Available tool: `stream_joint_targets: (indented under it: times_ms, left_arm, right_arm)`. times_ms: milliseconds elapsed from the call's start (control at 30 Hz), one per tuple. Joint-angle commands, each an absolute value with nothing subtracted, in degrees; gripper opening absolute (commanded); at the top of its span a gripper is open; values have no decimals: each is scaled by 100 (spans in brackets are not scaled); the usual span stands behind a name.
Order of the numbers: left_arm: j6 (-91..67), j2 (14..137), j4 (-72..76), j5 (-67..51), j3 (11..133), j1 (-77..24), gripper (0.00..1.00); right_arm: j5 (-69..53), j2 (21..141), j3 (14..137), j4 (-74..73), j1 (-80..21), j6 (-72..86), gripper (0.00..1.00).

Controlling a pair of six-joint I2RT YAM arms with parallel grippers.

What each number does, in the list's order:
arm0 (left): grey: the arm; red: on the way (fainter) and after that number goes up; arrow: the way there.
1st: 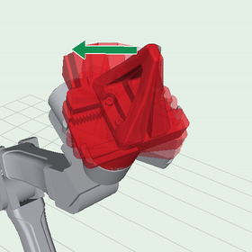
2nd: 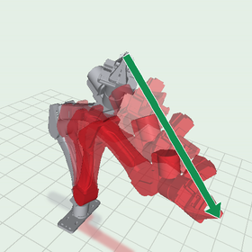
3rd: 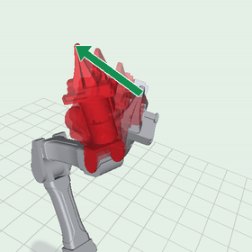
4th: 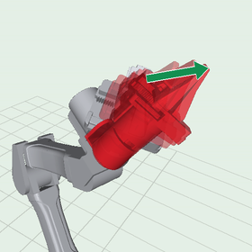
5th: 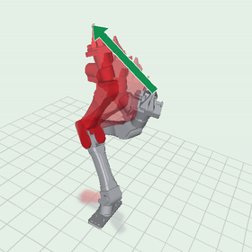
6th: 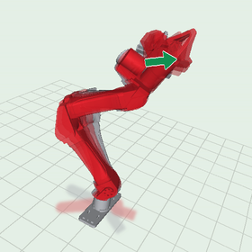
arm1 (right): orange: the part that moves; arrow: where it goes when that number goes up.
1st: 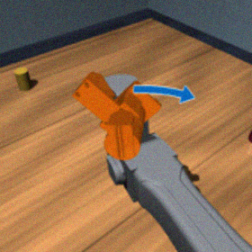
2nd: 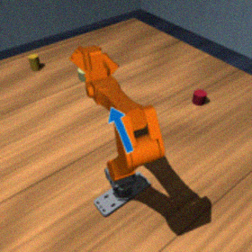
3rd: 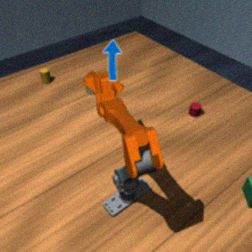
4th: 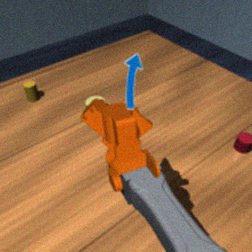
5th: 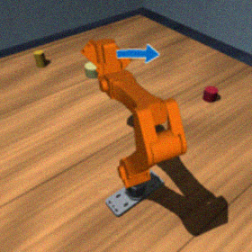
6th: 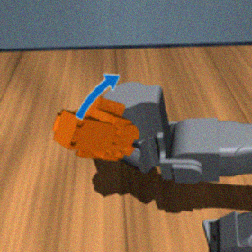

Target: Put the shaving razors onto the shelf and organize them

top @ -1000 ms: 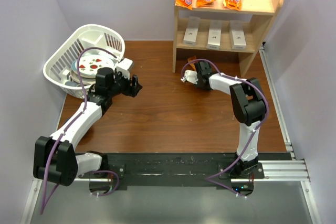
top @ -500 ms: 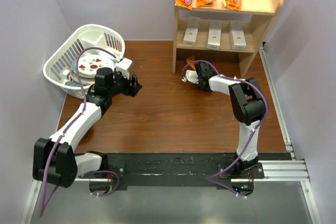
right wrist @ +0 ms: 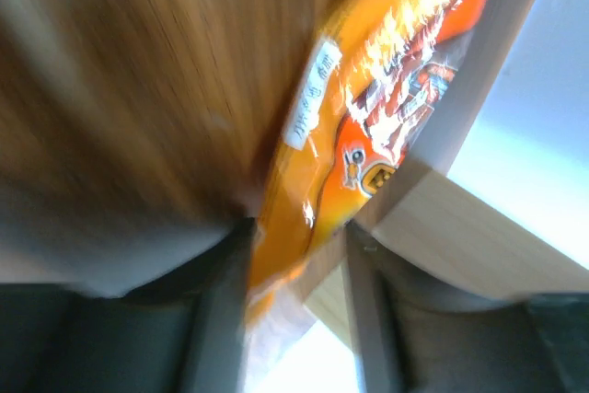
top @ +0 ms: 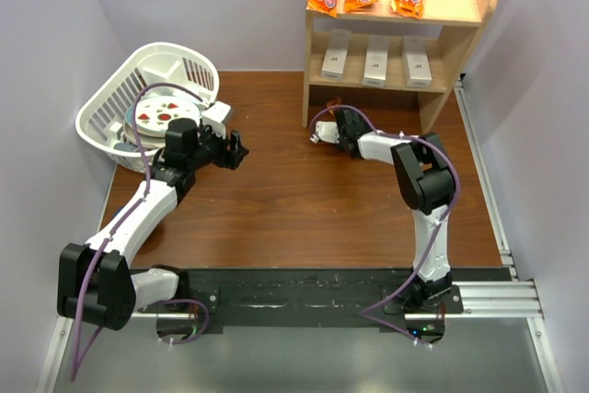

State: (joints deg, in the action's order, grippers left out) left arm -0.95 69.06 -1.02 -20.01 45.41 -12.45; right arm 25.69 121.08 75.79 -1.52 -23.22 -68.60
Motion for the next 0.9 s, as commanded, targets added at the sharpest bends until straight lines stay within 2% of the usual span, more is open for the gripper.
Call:
stream_joint_targets:
  times_ms: [0,33,133,200,367,567,633,667,700,800,833,867]
  left_arm:
    - [-132,6715,53,-2083,4605,-1169,65]
    - [-123,6697,35,-2074,4614,-1152,65]
    - [-70,6636,18,-2030,4597,-1125,65]
    - [-53,6583,18,-2039,4553,-1099,65]
    - [-53,6390,44,-2039,4412,-1090,65]
    - [-211,5863,62,-2109,4017,-1099,66]
    - [-290,5635,18,-2083,3894,-1090,66]
    - [-334,5573,-191,-2013,3859,-1090,66]
    - [-412,5494,-237,-1926,3789,-1090,69]
    - [-579,5186,-378,-1531,3622,-1090,73]
    - [-632,5029,-430,-1399,3578,-1090,73]
    - [-711,4966,-465,-1302,3525,-1081,74]
  right_arm:
    - [2382,12305,7725,-26,-2417,-7198,29]
    - [2399,12235,7717,-113,-2434,-7190,21]
    - [2426,11867,7603,-535,-2619,-6918,8]
    - [2452,11664,7559,-1140,-2855,-6455,5]
    - [2154,10945,7550,-3071,-3680,-5038,4]
    - [1513,10653,7752,-4324,-4533,-2999,4]
    - [1276,10407,7585,-4394,-4815,-2848,17]
    - [987,10363,7611,-4638,-5025,-2804,27]
    - [184,10362,7838,-4780,-5071,-2412,41]
    - [-1521,10459,8453,-5203,-5098,-1821,52]
    - [-1808,10468,8594,-5238,-5098,-1785,57]
    - [-2037,10485,8752,-5430,-5098,-1784,58]
